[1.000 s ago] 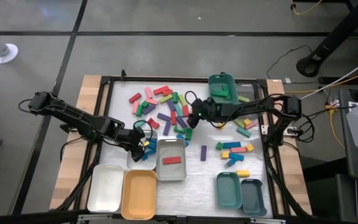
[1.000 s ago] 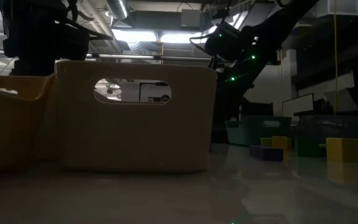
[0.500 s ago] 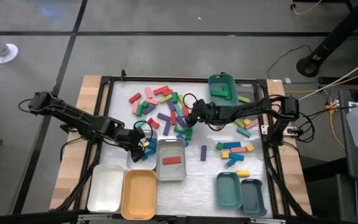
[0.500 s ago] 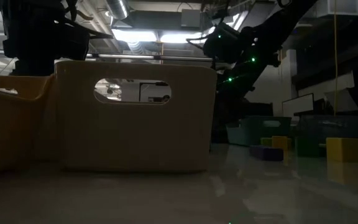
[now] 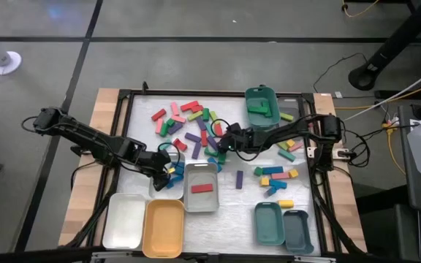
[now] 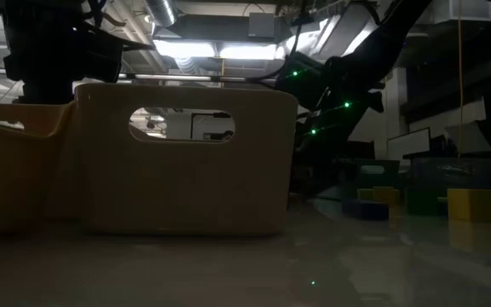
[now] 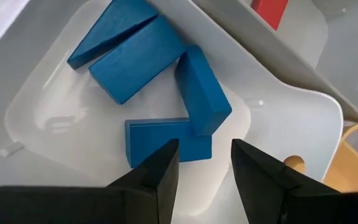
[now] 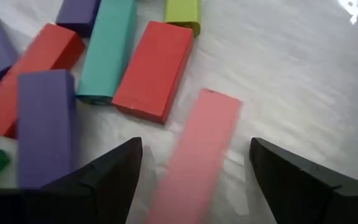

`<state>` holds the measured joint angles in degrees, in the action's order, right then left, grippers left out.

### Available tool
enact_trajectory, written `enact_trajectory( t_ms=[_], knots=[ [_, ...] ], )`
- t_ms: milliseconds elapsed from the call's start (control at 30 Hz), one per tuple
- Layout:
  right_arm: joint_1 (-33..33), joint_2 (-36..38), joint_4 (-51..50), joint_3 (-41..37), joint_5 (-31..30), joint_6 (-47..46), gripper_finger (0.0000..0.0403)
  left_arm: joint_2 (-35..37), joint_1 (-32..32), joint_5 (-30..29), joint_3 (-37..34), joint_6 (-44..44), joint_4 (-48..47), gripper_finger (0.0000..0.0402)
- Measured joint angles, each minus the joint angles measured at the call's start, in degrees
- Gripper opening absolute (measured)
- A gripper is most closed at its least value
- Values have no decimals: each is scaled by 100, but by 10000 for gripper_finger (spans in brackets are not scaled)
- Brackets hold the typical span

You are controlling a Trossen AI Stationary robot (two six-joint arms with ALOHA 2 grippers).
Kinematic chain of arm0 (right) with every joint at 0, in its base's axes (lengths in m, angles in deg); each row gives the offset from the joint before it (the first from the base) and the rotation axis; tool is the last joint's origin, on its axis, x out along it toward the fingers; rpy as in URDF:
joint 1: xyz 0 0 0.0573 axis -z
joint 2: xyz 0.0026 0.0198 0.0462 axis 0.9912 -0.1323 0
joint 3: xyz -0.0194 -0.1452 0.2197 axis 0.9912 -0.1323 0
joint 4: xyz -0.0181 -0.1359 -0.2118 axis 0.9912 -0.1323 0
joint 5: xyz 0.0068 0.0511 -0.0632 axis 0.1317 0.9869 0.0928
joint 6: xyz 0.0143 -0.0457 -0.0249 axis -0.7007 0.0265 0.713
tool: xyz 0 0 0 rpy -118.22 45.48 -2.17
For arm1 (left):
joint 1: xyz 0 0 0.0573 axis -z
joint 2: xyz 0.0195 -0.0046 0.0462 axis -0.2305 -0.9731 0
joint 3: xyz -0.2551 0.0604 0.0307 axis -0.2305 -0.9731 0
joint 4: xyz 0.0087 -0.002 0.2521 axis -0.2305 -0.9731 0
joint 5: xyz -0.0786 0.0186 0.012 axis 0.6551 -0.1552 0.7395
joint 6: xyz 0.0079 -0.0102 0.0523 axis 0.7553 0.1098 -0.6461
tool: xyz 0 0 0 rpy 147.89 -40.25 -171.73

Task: Sort blocks
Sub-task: Put the pink block into the bottom green bin

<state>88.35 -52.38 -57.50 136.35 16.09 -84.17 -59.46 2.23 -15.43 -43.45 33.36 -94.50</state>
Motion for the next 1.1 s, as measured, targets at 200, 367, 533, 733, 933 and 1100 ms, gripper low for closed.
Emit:
enact_trajectory(
  t_ms=[200, 367, 533, 733, 933, 1100],
  knots=[
    [0, 3, -133, 3, 141, 8, 298, 0, 0, 0, 0, -99, -1, 134],
    [0, 20, -335, 18, 289, 37, 284, 0, 0, 0, 0, -99, 0, 134],
    [6, 22, -458, 12, 238, 62, 217, 0, 0, -1, 0, -99, 0, 134],
    [11, 26, -505, 3, 224, 438, 115, 0, 0, -2, 0, -99, 5, 134],
    [11, 215, -537, -13, 514, 1204, 98, 0, 0, -2, 0, -99, 22, 134],
    [0, 738, -604, -28, 1234, 1775, 104, 0, 2, -128, 0, -99, 30, 134]
  ],
)
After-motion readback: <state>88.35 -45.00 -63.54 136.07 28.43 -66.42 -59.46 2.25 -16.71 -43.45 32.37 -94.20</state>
